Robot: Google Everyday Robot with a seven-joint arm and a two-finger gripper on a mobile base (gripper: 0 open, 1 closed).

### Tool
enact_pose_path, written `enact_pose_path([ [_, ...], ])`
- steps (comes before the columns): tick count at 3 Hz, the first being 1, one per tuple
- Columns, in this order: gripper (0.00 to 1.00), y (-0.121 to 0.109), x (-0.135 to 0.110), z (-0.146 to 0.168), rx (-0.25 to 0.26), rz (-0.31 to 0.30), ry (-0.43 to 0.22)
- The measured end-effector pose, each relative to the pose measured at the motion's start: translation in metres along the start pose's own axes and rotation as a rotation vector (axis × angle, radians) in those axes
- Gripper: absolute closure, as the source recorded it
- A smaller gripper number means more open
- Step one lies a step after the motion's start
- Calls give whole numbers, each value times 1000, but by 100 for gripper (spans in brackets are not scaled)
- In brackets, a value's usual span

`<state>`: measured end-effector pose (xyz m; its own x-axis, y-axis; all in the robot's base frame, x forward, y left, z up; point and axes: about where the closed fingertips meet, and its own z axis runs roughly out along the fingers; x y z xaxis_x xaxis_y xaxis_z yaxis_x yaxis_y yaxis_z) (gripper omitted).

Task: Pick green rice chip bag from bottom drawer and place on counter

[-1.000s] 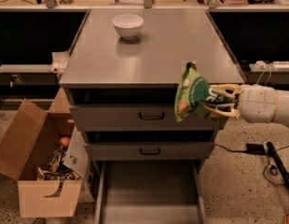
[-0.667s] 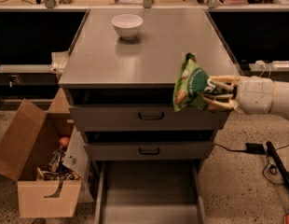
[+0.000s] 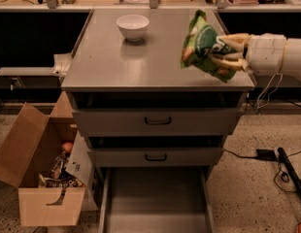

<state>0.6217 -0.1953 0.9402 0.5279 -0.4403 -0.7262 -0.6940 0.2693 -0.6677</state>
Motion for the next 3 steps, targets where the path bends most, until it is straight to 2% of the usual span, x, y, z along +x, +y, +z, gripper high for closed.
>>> enact_pose_path([
  [1, 100, -44, 19, 33, -3, 36, 52],
  [2, 100, -62, 38, 63, -32, 74, 94],
  [3, 100, -66, 66, 98, -76, 131, 122],
])
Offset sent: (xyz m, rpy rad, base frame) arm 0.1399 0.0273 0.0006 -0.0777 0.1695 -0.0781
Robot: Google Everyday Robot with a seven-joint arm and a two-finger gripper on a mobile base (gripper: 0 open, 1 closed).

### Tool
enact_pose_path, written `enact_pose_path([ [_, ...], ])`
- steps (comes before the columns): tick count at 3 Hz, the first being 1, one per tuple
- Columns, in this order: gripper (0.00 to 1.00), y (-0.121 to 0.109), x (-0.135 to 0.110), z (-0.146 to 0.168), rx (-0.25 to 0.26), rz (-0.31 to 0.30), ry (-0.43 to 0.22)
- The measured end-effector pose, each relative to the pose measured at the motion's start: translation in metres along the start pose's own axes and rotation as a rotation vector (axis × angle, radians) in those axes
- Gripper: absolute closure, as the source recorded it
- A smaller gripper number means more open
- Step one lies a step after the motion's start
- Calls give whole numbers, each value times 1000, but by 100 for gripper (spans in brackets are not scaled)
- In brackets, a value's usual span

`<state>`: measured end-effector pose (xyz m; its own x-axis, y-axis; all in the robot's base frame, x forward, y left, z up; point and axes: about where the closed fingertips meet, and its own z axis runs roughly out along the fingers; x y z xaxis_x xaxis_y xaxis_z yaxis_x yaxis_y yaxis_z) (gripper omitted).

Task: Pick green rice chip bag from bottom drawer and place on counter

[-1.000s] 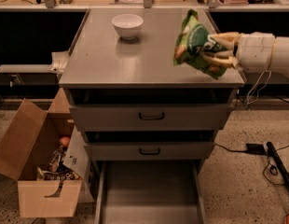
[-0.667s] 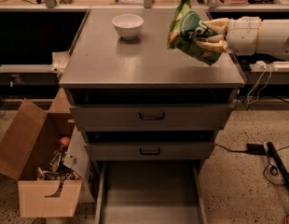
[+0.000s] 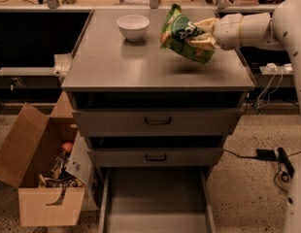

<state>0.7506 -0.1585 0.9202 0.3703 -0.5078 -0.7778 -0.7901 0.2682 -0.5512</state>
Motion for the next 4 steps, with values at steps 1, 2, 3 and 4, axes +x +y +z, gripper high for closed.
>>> enact_pose_path([
  [1, 100, -6, 14, 25, -24, 31, 17],
  [2, 74, -8, 13, 26, -22, 29, 16],
  [3, 50, -8, 13, 26, -22, 29, 16],
  [4, 26, -8, 13, 26, -22, 29, 16],
])
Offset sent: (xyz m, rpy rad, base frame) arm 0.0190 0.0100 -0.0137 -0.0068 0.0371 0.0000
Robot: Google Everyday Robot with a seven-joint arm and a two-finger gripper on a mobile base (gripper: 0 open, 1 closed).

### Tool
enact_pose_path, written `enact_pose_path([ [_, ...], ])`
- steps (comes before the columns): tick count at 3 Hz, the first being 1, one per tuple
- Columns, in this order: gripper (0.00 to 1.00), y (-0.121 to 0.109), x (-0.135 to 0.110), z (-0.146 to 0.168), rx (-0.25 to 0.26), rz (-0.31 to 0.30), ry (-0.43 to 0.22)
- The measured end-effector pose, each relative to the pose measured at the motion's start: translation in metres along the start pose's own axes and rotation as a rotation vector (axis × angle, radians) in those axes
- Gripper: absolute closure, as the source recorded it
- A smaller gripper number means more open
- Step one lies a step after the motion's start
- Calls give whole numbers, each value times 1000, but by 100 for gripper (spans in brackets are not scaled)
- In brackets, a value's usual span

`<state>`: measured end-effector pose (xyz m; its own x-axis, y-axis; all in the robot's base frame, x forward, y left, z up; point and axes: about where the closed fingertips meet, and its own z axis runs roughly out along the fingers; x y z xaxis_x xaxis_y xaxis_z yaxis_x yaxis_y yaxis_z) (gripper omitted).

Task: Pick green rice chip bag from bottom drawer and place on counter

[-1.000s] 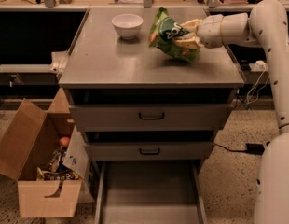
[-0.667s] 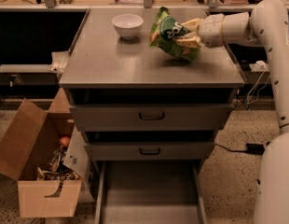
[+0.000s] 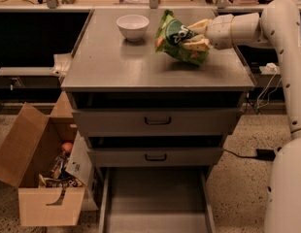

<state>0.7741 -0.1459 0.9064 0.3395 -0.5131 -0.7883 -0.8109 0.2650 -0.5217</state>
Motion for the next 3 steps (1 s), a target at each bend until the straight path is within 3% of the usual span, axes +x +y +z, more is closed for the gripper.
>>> enact_pose_path([
  [1, 0, 0, 0, 0, 0, 0, 0],
  [2, 0, 0, 0, 0, 0, 0, -1],
  [3, 0, -6, -9, -5, 27, 22, -79],
])
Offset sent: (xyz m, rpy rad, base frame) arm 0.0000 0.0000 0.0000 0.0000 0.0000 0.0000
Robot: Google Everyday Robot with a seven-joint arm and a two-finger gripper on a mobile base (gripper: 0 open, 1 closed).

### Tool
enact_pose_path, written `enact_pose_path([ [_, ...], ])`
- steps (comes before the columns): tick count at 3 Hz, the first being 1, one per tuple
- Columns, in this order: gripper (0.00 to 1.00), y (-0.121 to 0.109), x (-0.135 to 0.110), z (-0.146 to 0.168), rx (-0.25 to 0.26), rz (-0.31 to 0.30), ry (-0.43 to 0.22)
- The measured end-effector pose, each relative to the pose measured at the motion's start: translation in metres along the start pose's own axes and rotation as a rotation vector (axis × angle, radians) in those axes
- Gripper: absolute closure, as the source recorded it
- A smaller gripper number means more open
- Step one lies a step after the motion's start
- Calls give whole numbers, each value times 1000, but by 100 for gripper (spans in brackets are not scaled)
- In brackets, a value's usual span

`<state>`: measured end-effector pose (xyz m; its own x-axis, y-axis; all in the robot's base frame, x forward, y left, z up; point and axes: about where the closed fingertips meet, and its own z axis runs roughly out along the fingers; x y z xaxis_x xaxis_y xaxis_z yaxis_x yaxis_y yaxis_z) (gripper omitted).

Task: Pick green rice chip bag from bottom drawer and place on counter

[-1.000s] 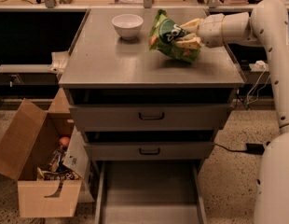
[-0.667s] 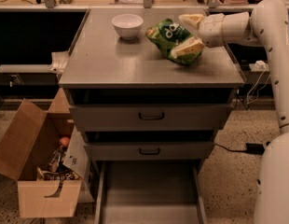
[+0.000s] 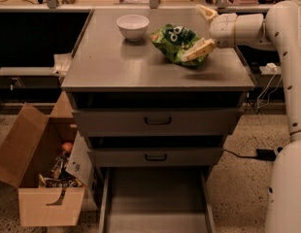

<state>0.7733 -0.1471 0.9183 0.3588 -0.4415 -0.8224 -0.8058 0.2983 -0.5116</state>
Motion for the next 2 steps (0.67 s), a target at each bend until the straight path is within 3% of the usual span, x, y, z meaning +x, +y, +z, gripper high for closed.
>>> enact_pose_path([
  [2, 0, -45, -64, -40, 146, -25, -285],
])
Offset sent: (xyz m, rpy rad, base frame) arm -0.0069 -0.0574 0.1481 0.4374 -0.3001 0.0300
